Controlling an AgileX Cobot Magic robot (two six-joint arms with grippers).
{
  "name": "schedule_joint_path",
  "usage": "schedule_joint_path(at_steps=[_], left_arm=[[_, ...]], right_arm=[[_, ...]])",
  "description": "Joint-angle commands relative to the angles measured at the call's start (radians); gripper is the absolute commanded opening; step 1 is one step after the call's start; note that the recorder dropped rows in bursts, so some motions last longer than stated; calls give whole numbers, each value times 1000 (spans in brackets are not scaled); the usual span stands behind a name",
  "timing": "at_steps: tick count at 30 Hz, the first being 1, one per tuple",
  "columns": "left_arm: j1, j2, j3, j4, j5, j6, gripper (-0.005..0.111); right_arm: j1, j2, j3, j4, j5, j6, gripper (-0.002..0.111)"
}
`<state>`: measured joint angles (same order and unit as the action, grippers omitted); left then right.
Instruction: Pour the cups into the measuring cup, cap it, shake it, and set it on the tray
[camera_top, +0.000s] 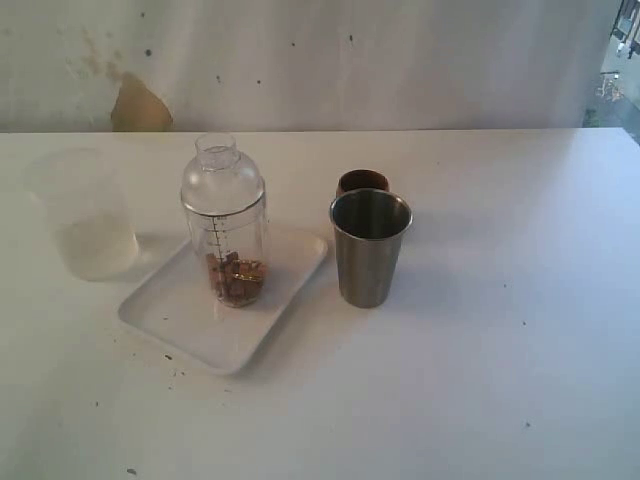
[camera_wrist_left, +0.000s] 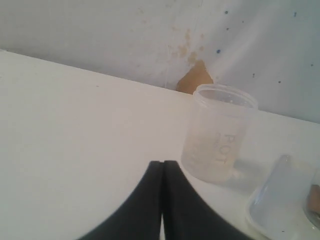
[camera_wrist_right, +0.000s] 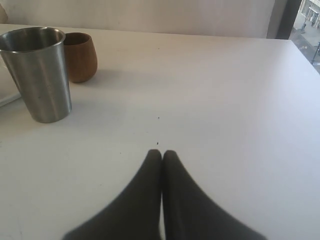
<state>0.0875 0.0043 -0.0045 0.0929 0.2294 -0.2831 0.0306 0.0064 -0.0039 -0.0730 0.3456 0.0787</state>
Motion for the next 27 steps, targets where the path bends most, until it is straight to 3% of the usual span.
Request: schedule_joint_path(at_steps=[1, 27], left_arm=[[-1, -4, 5, -3, -3, 18, 0], [-1, -4, 5, -3, -26, 18, 0]], right_arm=[[-1, -6, 4, -6, -3, 5, 0], [-1, -6, 4, -6, -3, 5, 0]])
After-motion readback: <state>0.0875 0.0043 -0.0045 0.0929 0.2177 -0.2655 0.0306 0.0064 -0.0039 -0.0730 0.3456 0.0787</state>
